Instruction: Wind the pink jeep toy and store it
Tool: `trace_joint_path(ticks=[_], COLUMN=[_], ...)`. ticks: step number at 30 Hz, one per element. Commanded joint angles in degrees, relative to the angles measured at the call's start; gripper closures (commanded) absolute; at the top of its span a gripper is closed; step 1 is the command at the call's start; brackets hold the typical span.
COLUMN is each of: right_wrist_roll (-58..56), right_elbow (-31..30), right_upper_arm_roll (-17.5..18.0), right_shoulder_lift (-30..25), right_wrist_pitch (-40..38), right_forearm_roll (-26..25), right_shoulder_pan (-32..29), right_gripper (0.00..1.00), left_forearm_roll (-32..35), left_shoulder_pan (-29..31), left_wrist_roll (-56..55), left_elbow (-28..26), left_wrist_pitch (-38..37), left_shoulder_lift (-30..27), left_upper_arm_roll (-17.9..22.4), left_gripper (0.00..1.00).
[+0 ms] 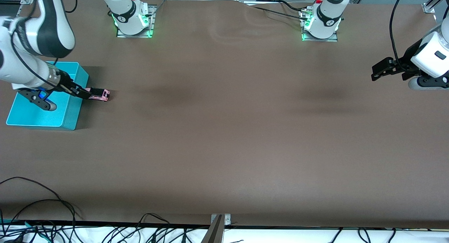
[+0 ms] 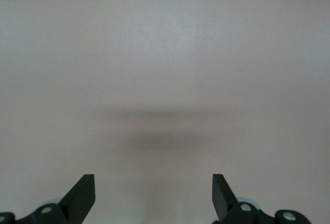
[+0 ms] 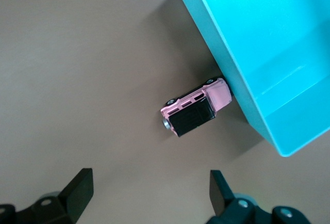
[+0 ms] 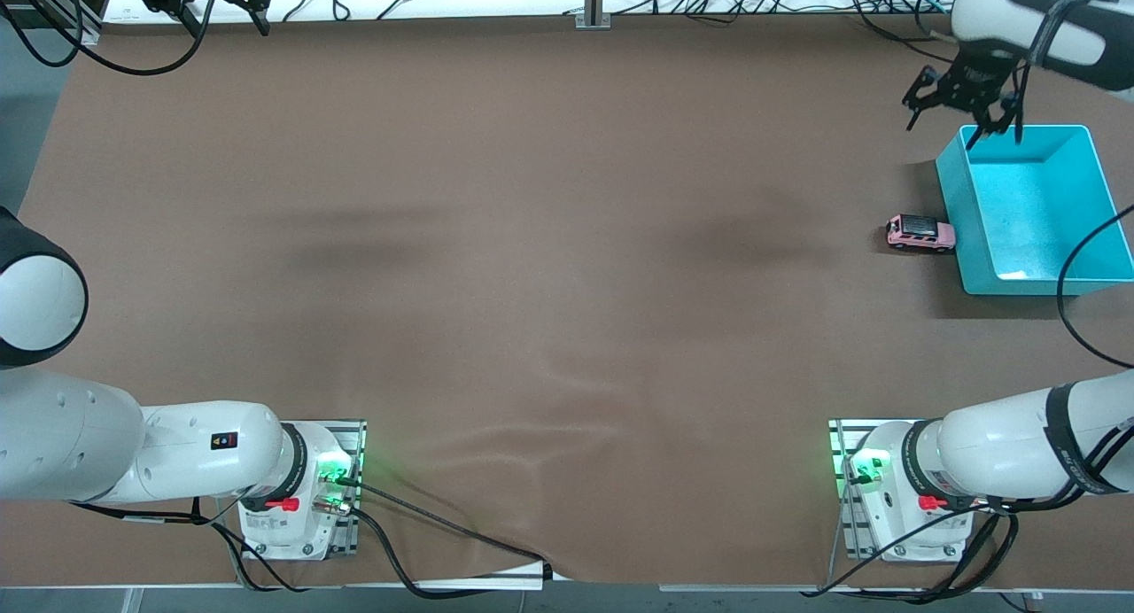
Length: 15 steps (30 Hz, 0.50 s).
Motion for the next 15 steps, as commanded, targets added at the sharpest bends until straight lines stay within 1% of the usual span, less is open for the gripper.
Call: trace_joint_path(ticks=[1,4,7,13,15], right_wrist_roll=[8.5,15.1,20.8,30.2,32.9], right_elbow=[-8.9,-11.7,-13.3,-14.3,-14.6], right_upper_arm_roll=[-1.2,-1.3,-2.3,-3.1,-3.2], right_shoulder_lift=[-2.0,-1.6,-0.3,3.7,4.6], right_wrist_pitch=[8.9,13.1,17.1,22.4,23.5], right_forearm_roll=[-1.0,-1.0,-1.0,-1.0,-0.9], right_shoulder_pan=[0.0,0.0,-0.1,-0.1,-0.2], right_gripper=[0.00,0.00,0.00,0.00,0.00], left_forearm_roll=[1.5,1.2,1.0,0.5,0.5], left_shoulder_pan=[0.0,-0.1,-0.1,-0.1,-0.1], left_wrist_roll=[0.1,0.1,0.1,-0.1,-0.1], left_elbow=[2.3,3.3,3.4,3.4,3.6], left_wrist_pitch=[-0.5,-0.5,-0.5,-1.0,-1.0], left_shoulder_lift=[0.8,0.8,0.8,0.3,0.3], left_upper_arm_roll=[-0.3,-0.5,-0.9,-1.3,-2.1], left_gripper=[0.00,0.00,0.00,0.00,0.00])
